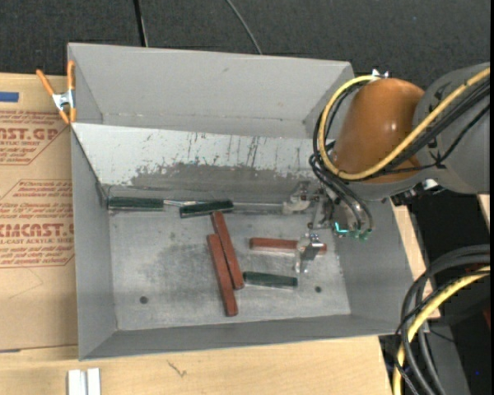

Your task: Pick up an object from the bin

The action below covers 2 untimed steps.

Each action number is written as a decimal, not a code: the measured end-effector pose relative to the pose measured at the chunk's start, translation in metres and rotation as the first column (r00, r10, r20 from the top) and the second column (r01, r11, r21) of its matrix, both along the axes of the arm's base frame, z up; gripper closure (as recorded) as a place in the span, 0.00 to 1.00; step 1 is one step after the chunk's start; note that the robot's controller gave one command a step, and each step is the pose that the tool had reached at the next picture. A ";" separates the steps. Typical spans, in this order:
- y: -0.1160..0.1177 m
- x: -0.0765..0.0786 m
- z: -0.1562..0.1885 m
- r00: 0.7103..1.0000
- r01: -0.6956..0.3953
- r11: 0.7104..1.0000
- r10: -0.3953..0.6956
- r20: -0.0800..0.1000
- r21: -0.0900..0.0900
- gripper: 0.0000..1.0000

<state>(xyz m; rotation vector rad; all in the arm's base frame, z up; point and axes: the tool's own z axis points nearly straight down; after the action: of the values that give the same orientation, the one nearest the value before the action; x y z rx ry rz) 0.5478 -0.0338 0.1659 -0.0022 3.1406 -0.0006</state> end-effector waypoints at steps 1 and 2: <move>0.007 -0.014 -0.080 0.998 0.014 1.000 -0.014 0.054 -0.002 1.00; 0.007 -0.014 -0.080 0.998 0.014 1.000 -0.014 0.054 -0.002 1.00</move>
Offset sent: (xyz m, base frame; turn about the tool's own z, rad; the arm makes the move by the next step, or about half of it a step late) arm 0.0000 0.0000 0.0000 0.0000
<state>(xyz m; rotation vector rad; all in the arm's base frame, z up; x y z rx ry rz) 0.5338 -0.0266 0.0855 0.0197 3.0865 -0.0041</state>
